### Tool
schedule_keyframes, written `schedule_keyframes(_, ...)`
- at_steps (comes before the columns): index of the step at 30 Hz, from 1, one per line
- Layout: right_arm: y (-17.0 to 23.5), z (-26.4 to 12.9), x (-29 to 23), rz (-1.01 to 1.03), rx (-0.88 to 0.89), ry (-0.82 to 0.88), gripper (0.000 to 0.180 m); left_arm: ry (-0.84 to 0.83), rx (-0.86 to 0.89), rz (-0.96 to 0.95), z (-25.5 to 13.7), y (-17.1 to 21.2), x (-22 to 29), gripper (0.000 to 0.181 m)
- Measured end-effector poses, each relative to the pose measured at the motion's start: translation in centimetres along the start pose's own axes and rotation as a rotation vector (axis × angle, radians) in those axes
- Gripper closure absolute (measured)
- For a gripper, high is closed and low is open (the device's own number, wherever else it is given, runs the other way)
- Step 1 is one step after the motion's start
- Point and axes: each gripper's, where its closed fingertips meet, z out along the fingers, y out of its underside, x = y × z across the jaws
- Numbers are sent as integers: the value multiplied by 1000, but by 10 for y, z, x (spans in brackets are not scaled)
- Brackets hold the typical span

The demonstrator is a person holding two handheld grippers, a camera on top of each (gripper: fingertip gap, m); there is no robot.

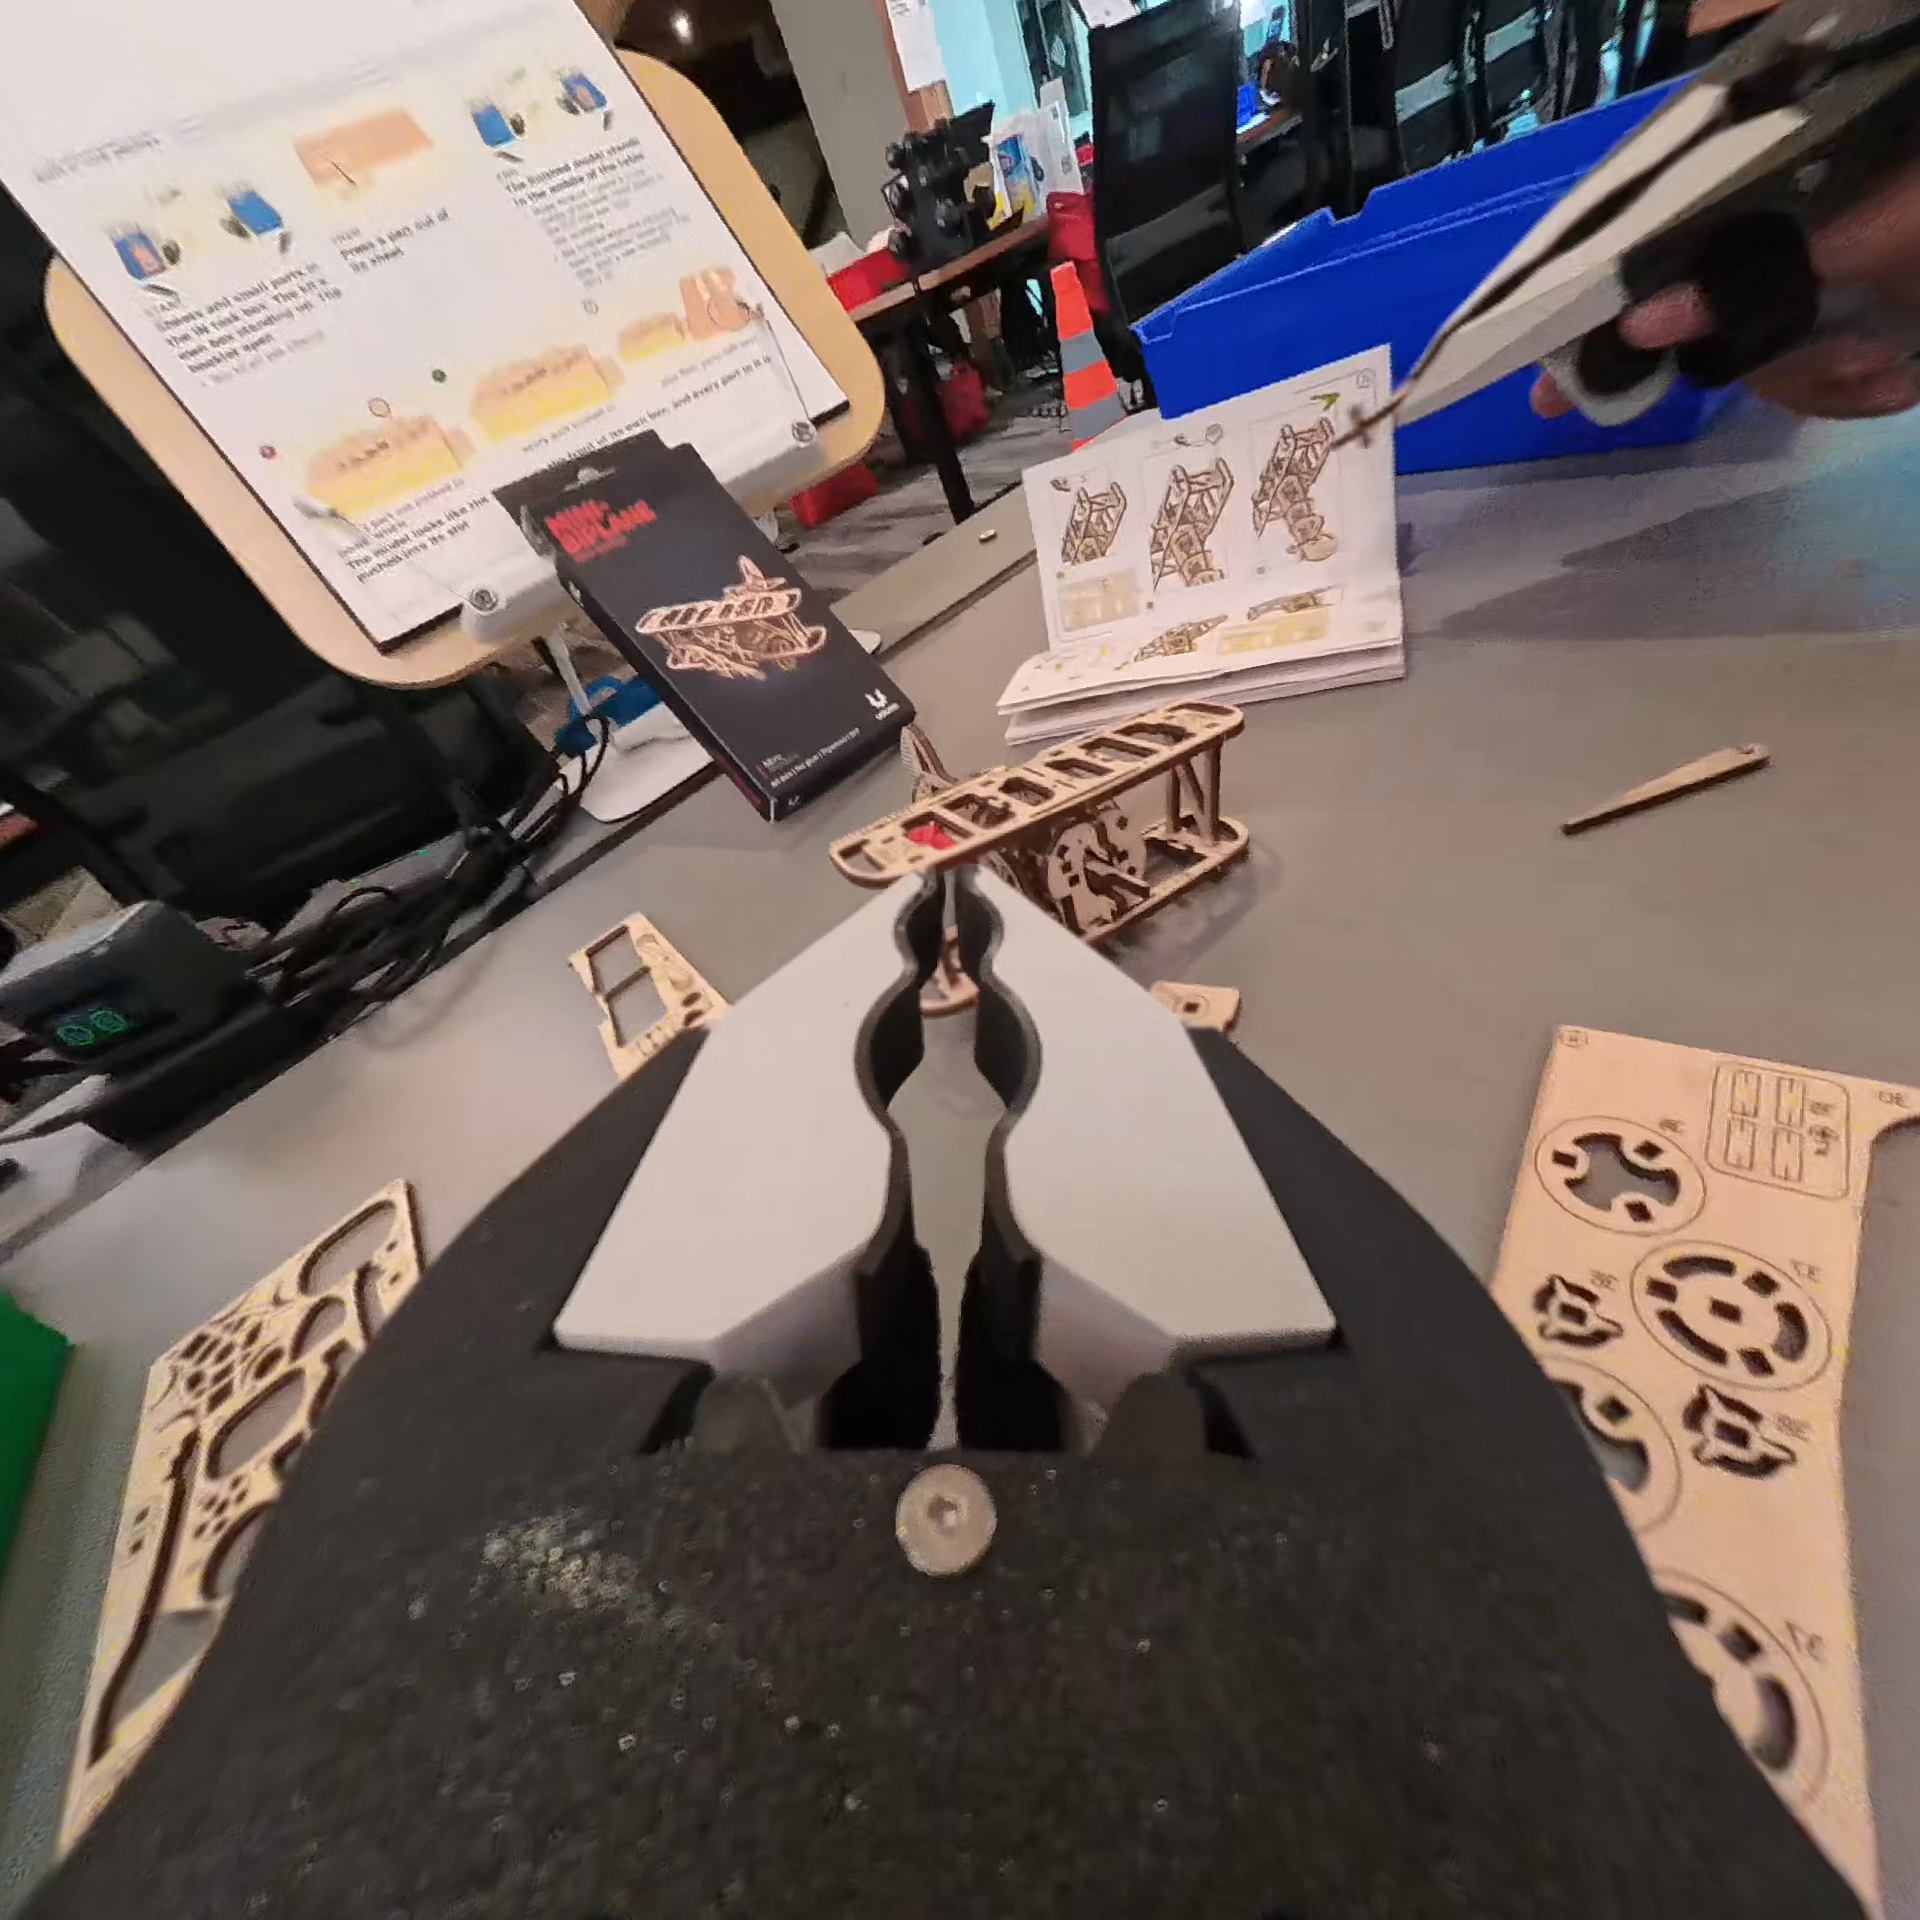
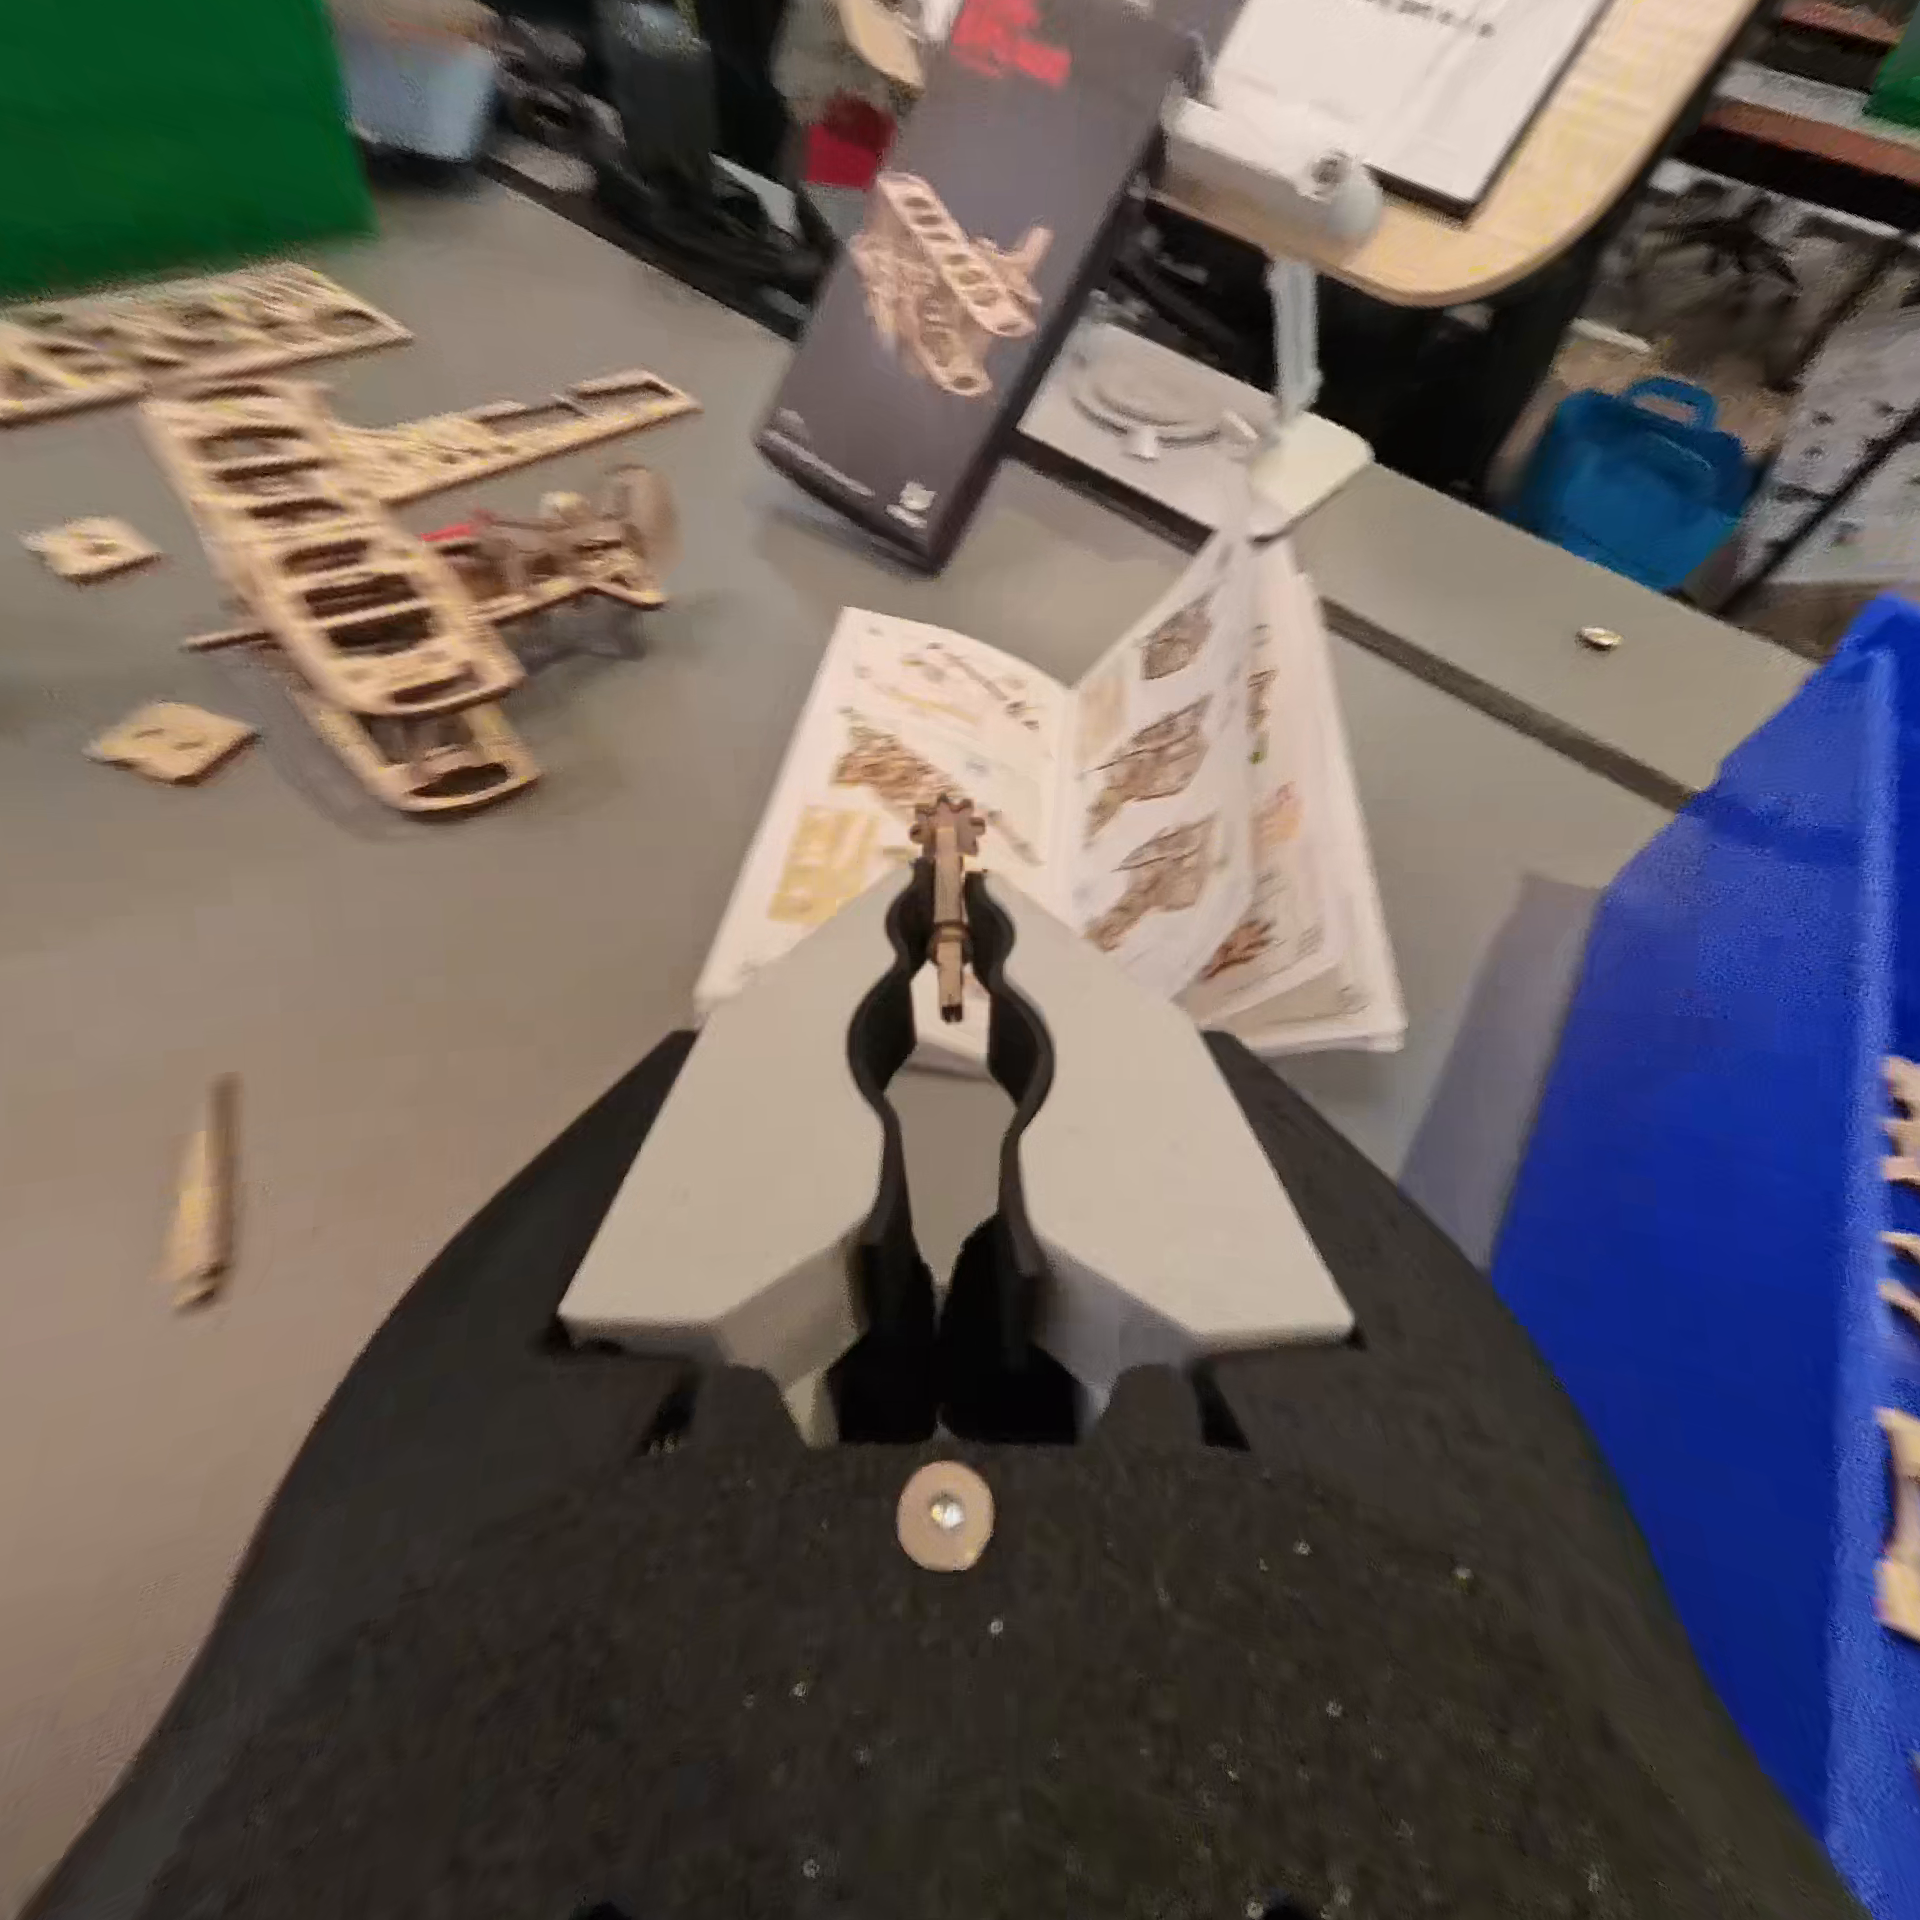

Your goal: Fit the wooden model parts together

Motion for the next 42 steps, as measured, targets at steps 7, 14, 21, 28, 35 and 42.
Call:
schedule_keyframes(7, 32, 46, 54, -61, -306, 242, 175, 18, 39, -139, -2, -1, -15, 181)
schedule_keyframes(14, 54, 57, 30, -17, -330, 104, 175, 12, 6, -112, 2, 4, -13, 181)
schedule_keyframes(21, 56, 57, 21, -15, -299, 35, 175, -38, -32, -113, 6, 9, -20, 181)
schedule_keyframes(28, 56, 57, 20, -15, -298, 31, 175, -66, -105, -45, 13, 18, -16, 181)
schedule_keyframes(35, 56, 56, 20, -27, -298, 34, 175, -56, -126, -63, 15, 21, -17, 181)
schedule_keyframes(42, 56, 56, 20, -28, -298, 35, 175, -53, -138, -50, 17, 22, -15, 181)
